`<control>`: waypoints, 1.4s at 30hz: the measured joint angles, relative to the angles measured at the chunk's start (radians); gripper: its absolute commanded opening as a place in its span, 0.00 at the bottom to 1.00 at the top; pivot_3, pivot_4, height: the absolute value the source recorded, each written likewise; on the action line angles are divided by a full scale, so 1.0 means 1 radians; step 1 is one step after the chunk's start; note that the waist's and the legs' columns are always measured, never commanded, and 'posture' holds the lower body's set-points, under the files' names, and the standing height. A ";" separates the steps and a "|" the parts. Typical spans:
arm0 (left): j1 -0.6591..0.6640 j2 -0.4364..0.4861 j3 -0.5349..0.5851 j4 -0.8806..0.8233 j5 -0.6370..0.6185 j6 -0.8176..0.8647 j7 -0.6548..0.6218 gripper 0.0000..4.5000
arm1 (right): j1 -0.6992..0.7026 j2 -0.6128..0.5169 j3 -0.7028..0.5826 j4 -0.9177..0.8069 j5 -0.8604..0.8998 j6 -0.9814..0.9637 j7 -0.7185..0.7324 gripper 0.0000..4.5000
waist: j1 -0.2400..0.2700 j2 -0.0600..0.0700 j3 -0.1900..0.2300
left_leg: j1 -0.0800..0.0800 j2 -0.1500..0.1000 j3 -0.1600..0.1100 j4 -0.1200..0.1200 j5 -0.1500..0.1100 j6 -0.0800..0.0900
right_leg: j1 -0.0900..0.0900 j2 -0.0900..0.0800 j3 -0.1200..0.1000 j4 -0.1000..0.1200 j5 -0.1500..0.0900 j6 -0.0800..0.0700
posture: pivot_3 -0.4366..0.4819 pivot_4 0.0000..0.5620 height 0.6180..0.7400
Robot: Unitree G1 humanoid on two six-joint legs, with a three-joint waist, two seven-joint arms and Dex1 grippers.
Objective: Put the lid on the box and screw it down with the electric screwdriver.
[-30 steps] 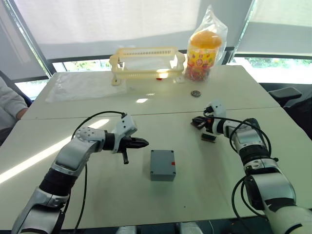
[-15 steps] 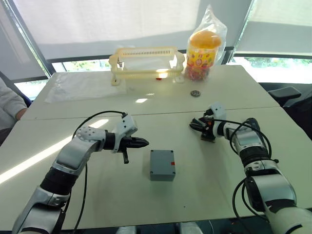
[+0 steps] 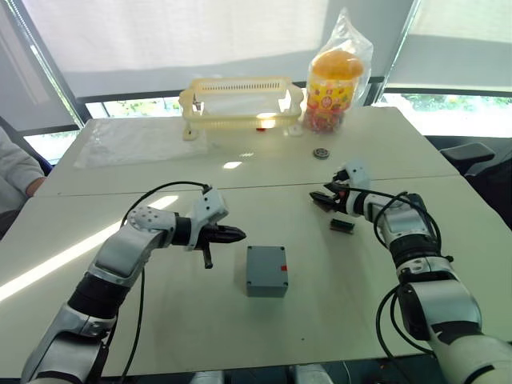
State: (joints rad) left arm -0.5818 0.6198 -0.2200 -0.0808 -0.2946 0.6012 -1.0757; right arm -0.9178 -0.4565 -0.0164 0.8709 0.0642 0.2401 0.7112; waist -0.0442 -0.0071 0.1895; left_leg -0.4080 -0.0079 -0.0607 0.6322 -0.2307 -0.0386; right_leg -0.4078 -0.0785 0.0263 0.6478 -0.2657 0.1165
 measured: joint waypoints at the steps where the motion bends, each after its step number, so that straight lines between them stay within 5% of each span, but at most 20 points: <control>1: 0.000 0.000 0.000 0.000 0.000 0.000 -0.001 0.00 | 0.000 0.000 0.000 0.001 0.000 0.000 0.000 0.15 | 0.000 0.000 0.000 | 0.000 0.000 0.000 0.000 0.000 0.000 | 0.000 0.000 0.000 0.000 0.000 0.000 | 0.48 0.27 1.00; 2: 0.000 0.000 0.000 0.000 0.000 0.000 -0.002 0.00 | 0.000 0.000 0.000 0.004 0.000 0.000 0.000 0.03 | 0.001 0.000 0.000 | 0.000 0.000 0.000 0.000 0.000 0.000 | 0.000 0.000 0.000 0.000 0.000 0.000 | 0.48 0.27 1.00; 42: -0.003 -0.011 0.000 0.021 0.002 -0.001 -0.004 0.00 | -0.015 -0.003 -0.026 0.006 0.022 0.017 0.003 0.01 | 0.000 0.000 0.000 | 0.000 0.000 0.000 0.000 0.000 0.000 | 0.000 0.000 0.000 0.000 0.000 0.000 | 0.48 0.27 1.00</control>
State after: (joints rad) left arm -0.5850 0.6091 -0.2201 -0.0598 -0.2923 0.6002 -1.0802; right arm -0.9325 -0.4598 -0.0427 0.8766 0.0858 0.2567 0.7137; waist -0.0441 -0.0071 0.1895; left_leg -0.4080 -0.0079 -0.0608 0.6323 -0.2307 -0.0387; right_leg -0.4078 -0.0785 0.0263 0.6480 -0.2657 0.1165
